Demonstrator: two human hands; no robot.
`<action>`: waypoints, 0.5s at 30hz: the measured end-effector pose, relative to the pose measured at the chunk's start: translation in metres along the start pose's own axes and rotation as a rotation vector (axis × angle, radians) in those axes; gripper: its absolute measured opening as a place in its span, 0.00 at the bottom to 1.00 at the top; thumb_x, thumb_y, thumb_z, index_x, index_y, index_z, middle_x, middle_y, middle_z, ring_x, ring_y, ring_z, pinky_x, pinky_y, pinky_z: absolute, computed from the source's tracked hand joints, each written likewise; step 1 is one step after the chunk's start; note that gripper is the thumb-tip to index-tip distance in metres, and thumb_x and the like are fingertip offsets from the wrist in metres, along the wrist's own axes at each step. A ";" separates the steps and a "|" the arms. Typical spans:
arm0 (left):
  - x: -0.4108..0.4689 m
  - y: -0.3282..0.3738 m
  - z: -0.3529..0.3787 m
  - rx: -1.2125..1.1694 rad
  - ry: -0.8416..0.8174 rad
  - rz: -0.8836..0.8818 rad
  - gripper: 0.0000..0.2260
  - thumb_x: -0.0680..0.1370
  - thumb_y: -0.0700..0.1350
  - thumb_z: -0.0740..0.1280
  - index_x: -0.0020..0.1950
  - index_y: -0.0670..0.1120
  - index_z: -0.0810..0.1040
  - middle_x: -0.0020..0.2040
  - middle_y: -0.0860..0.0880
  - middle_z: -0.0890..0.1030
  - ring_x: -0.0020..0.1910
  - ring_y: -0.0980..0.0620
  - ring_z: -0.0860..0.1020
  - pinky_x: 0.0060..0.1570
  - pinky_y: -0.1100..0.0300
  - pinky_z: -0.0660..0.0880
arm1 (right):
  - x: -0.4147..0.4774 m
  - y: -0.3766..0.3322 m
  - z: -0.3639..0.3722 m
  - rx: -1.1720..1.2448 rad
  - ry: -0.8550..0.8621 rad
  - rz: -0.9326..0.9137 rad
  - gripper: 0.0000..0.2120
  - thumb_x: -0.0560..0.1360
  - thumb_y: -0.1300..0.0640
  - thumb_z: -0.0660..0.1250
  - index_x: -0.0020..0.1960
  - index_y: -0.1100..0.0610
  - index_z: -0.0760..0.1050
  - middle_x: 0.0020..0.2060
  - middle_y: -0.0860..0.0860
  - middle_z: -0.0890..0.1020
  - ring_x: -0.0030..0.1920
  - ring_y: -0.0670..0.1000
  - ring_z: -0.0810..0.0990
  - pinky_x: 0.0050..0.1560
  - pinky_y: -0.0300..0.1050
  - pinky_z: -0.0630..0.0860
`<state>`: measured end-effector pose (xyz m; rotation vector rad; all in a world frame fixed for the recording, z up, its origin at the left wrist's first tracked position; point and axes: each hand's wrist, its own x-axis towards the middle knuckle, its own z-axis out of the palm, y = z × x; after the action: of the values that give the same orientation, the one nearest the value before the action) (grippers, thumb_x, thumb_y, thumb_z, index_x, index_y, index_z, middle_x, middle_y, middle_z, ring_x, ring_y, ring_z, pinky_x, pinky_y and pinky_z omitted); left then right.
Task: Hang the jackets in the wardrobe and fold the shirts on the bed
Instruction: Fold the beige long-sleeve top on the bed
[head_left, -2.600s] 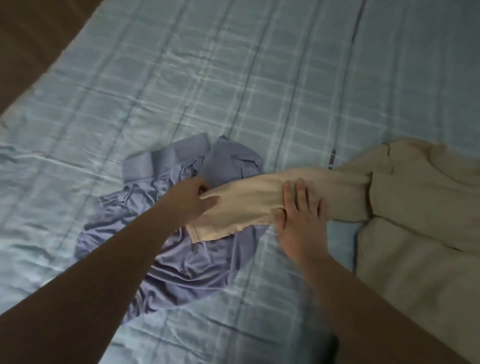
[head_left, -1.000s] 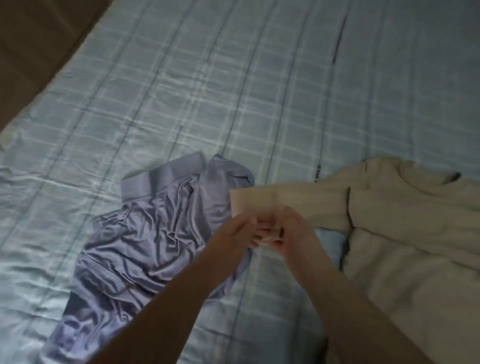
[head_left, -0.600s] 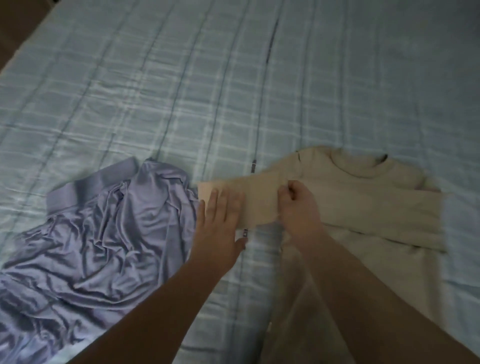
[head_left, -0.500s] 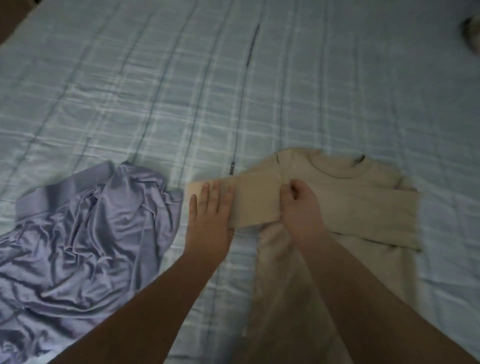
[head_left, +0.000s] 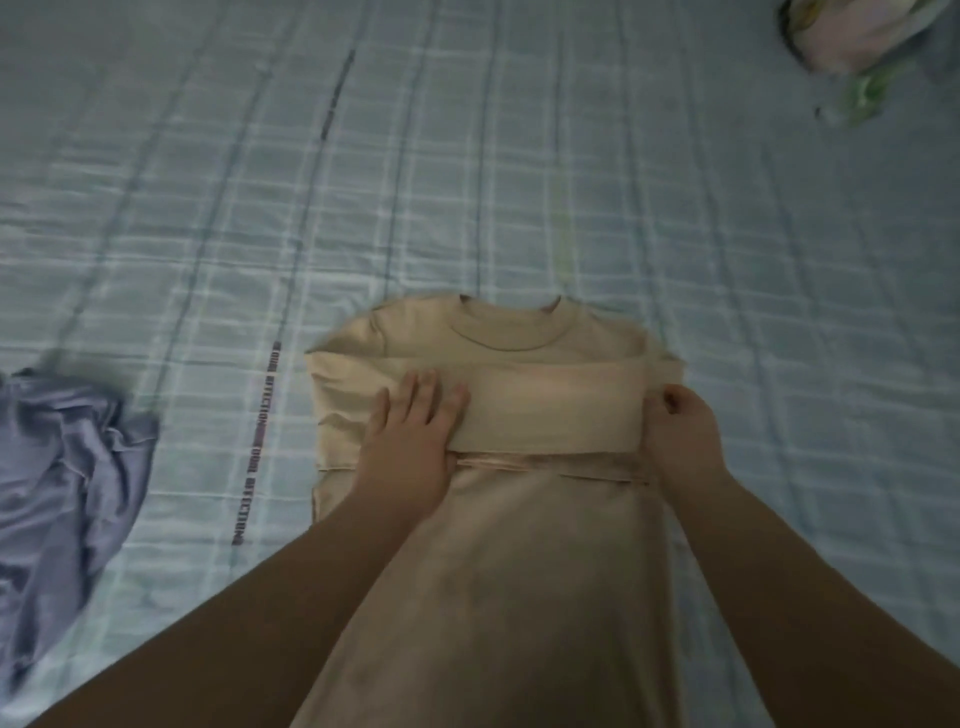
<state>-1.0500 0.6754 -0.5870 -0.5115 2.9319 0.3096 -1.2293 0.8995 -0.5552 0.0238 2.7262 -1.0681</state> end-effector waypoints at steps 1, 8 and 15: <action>0.003 0.007 0.004 0.016 -0.002 -0.003 0.35 0.78 0.53 0.60 0.81 0.55 0.48 0.82 0.45 0.50 0.80 0.42 0.46 0.77 0.42 0.46 | 0.007 0.008 -0.006 -0.003 0.011 0.010 0.13 0.81 0.57 0.59 0.45 0.65 0.75 0.41 0.61 0.79 0.46 0.62 0.78 0.45 0.51 0.70; 0.012 0.028 0.025 0.049 -0.057 -0.017 0.38 0.76 0.56 0.63 0.81 0.55 0.47 0.82 0.45 0.47 0.80 0.43 0.45 0.77 0.42 0.47 | 0.030 0.038 -0.018 -0.144 0.039 -0.002 0.15 0.82 0.54 0.58 0.57 0.63 0.77 0.52 0.62 0.81 0.55 0.63 0.78 0.50 0.47 0.69; -0.003 0.021 0.027 0.044 0.015 -0.007 0.33 0.77 0.60 0.58 0.81 0.56 0.55 0.81 0.46 0.55 0.80 0.44 0.52 0.77 0.41 0.51 | 0.014 0.050 -0.008 -0.397 0.163 -0.392 0.22 0.77 0.56 0.61 0.68 0.63 0.69 0.62 0.62 0.75 0.63 0.64 0.72 0.65 0.55 0.66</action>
<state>-1.0516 0.7021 -0.6084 -0.5195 2.9436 0.2413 -1.2393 0.9408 -0.5863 -0.5262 3.1227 -0.6003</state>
